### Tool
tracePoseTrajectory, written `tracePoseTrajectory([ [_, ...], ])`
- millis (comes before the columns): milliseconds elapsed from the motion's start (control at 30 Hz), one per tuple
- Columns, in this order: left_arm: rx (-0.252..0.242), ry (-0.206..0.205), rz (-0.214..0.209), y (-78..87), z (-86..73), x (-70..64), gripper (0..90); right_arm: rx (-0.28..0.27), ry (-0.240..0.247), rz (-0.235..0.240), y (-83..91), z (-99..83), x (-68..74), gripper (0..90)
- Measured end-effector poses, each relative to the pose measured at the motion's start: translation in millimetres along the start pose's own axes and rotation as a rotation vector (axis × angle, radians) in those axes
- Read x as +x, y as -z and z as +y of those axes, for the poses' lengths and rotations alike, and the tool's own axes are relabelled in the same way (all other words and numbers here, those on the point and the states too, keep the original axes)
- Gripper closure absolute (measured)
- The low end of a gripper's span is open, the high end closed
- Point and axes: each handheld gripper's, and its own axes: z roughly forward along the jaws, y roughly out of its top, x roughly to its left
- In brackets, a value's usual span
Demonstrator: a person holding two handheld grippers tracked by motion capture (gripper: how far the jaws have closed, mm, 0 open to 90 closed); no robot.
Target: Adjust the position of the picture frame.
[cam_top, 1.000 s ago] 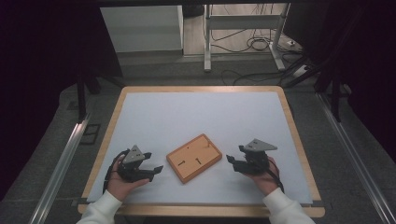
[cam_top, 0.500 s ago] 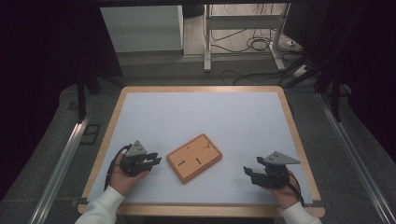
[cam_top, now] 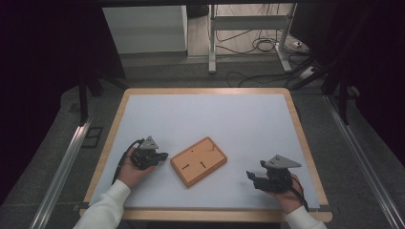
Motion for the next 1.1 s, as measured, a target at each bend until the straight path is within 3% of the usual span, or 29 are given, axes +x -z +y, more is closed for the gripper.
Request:
tracePoseTrajectory([
  [300,0.015,-0.038,-0.029,-10.3,10.1,-1.2,89.9,-0.006,0.001,-0.009,1.2,1.1,1.1,31.2],
  [500,0.017,-0.031,-0.057,-11.0,9.7,-2.8,90.0,-0.012,-0.005,-0.014,2.6,0.8,-1.2,31.2],
  [767,0.031,-0.058,-0.033,-10.4,9.0,-6.7,90.0,-0.014,-0.005,-0.017,2.9,0.9,-2.1,31.2],
  [1000,0.027,-0.067,-0.051,-9.5,6.0,-12.2,90.0,-0.014,-0.008,-0.019,3.0,0.6,-3.3,31.1],
  [1100,0.032,-0.089,-0.07,-8.7,5.4,-18.4,90.0,-0.015,-0.008,-0.02,2.9,0.6,-3.7,31.2],
])
